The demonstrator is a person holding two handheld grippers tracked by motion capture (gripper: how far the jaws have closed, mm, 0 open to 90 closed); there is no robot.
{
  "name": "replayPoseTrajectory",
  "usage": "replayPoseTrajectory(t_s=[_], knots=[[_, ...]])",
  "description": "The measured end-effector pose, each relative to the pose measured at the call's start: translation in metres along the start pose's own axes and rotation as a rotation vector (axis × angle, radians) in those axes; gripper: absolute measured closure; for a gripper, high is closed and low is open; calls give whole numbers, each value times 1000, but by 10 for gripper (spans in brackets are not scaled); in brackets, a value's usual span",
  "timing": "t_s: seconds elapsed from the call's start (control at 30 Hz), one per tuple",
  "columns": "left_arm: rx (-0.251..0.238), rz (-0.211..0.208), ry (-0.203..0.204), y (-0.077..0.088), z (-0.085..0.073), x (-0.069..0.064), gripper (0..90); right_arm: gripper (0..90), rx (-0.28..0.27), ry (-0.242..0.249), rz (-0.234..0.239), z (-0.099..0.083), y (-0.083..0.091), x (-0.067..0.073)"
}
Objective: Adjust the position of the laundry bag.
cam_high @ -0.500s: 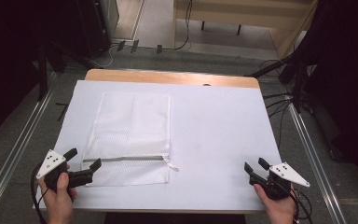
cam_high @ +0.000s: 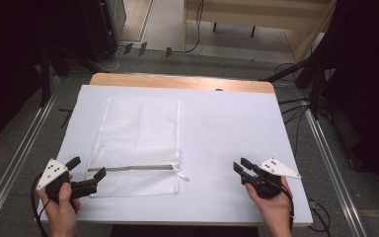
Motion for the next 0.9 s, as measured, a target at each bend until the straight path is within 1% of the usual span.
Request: replayPoseTrajectory(t_s=[0.03, 0.07, 0.1, 0.13, 0.17, 0.2, 0.23, 0.27, 0.33, 0.4, 0.43, 0.47, 0.53, 0.57, 0.67, 0.73, 0.8, 0.83, 0.9], knots=[[1, 1, -1, 0, 0, 0, 0, 663, 2, 7, -6, 3, -4, 3], [0, 3, -1, 0, 0, 0, 0, 668, 8, 10, -4, 7, -12, 7], [1, 3, -3, -1, 0, 0, 0, 666, 15, 6, 5, 11, -19, 11], [1, 3, -3, -1, 0, 0, 0, 666, 15, 6, 5, 11, -19, 11], [5, 0, -3, -1, 0, 0, 0, 669, 23, -5, 13, 15, -26, 16], [8, 2, -3, -2, 0, -1, 0, 678, 55, -8, 67, 21, -43, 27], [9, 2, -3, -3, 0, -1, 0, 681, 67, -6, 71, 24, -50, 32], [10, 1, -4, -3, 0, -1, 0, 679, 81, -8, 66, 26, -56, 35], [13, 1, -7, -3, 0, -1, 0, 679, 110, 21, 70, 31, -71, 44], [14, 2, -8, -3, -1, -1, 0, 689, 168, 8, 98, 36, -86, 56], [11, -1, -6, -4, 0, 0, 0, 689, 177, 4, 99, 37, -89, 58], [8, -1, -1, -4, 0, -1, 0, 690, 193, -6, 100, 39, -98, 64], [12, -3, -4, -4, 0, -1, 0, 695, 222, -29, 99, 42, -111, 71], [13, 0, -4, -4, 0, -1, 0, 695, 247, -43, 98, 42, -118, 74], [11, -2, -6, -5, 0, -2, 0, 709, 289, -55, 71, 43, -134, 79], [16, -2, -8, -6, 0, -2, 0, 712, 303, -94, 68, 45, -144, 81], [17, -5, -7, -6, 0, -2, 0, 712, 303, -116, 56, 47, -152, 82], [16, -5, -7, -7, 0, -3, 0, 708, 312, -123, 53, 48, -154, 83], [17, -7, -7, -7, 0, -3, 0, 700, 325, -120, 37, 48, -163, 84]])
Point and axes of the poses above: each handheld gripper's, and its own axes: y roughly backward along the jaws, z roughly out of its top, x roughly to its left, the point moved 5 cm from there along -y, roughly forward along the jaws, and after that the axes turned 7 degrees about -y, right-handed, at the moved point
